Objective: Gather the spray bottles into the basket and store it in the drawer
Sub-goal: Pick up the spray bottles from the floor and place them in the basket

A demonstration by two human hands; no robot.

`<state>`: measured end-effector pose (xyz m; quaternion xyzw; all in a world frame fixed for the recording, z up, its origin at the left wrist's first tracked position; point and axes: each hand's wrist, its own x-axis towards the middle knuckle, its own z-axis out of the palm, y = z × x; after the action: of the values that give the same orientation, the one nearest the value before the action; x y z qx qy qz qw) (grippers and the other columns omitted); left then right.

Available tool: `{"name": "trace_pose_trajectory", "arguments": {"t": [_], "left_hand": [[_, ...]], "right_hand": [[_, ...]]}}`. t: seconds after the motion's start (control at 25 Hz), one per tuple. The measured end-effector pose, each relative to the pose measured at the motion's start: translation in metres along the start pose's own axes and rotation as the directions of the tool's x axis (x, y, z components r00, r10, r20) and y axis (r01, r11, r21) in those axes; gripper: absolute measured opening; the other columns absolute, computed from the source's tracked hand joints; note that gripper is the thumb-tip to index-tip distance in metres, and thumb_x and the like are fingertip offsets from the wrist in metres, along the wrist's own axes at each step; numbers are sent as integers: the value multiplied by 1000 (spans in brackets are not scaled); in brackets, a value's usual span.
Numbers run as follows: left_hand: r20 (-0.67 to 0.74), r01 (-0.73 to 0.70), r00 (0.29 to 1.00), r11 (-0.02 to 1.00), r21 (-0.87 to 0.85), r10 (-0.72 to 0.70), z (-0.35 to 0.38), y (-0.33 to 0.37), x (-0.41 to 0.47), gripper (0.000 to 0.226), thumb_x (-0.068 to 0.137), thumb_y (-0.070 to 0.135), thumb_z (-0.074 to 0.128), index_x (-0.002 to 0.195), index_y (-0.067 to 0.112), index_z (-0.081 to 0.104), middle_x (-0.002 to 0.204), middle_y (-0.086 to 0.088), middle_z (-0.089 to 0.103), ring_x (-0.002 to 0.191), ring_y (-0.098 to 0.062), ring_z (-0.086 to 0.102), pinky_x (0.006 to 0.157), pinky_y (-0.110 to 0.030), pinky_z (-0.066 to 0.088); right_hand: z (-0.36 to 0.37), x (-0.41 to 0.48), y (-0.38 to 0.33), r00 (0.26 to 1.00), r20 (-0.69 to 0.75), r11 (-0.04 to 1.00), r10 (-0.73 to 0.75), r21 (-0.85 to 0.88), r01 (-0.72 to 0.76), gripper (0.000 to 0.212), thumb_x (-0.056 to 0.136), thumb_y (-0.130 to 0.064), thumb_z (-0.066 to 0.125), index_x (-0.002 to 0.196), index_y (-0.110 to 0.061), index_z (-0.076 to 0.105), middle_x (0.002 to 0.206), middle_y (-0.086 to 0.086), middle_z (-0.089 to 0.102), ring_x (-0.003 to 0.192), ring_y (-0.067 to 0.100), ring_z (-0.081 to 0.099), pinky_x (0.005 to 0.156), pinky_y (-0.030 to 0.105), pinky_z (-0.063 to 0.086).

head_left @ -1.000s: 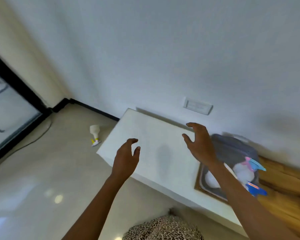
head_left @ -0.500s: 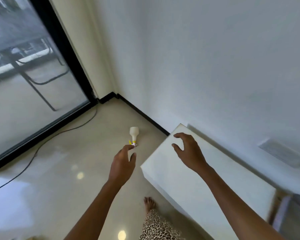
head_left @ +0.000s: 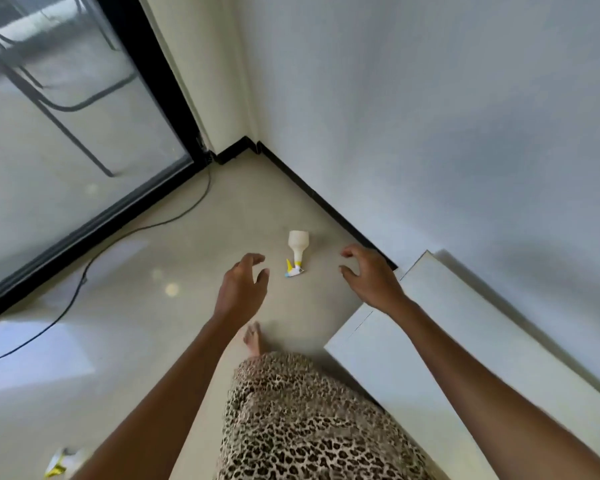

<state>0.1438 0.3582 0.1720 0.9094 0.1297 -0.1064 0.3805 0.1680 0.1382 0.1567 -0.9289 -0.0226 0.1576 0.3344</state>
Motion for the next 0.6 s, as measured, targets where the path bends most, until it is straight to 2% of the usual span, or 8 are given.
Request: {"name": "trace_pose_trajectory", "arguments": {"t": [0.16, 0.4, 0.6], "left_hand": [[142, -25, 990, 999, 45, 19, -6, -27, 76, 31, 90, 16, 50, 119, 5, 53, 127, -12, 59, 120, -26, 52, 98, -32, 40], [377, -79, 926, 973, 218, -9, 28, -92, 163, 33, 90, 17, 49, 121, 7, 50, 129, -13, 57, 121, -30, 51, 99, -38, 41], [422, -5, 900, 963, 270, -113, 107, -169, 223, 33, 90, 21, 47, 122, 12, 49, 128, -13, 57, 118, -31, 51, 94, -38, 41]], "right_hand": [[33, 54, 1, 994, 44, 993, 103, -61, -100, 27, 87, -13, 58, 112, -3, 58, 116, 14, 64, 111, 29, 55, 95, 42, 45], [123, 125, 25, 930, 223, 953, 291, -160, -259, 27, 86, -11, 53, 113, -5, 55, 117, 15, 62, 108, 33, 57, 92, 42, 47], [232, 200, 91, 880, 310, 923, 359, -259, -285, 29, 89, -12, 47, 117, -5, 50, 121, 16, 59, 112, 33, 53, 90, 38, 44]]}}
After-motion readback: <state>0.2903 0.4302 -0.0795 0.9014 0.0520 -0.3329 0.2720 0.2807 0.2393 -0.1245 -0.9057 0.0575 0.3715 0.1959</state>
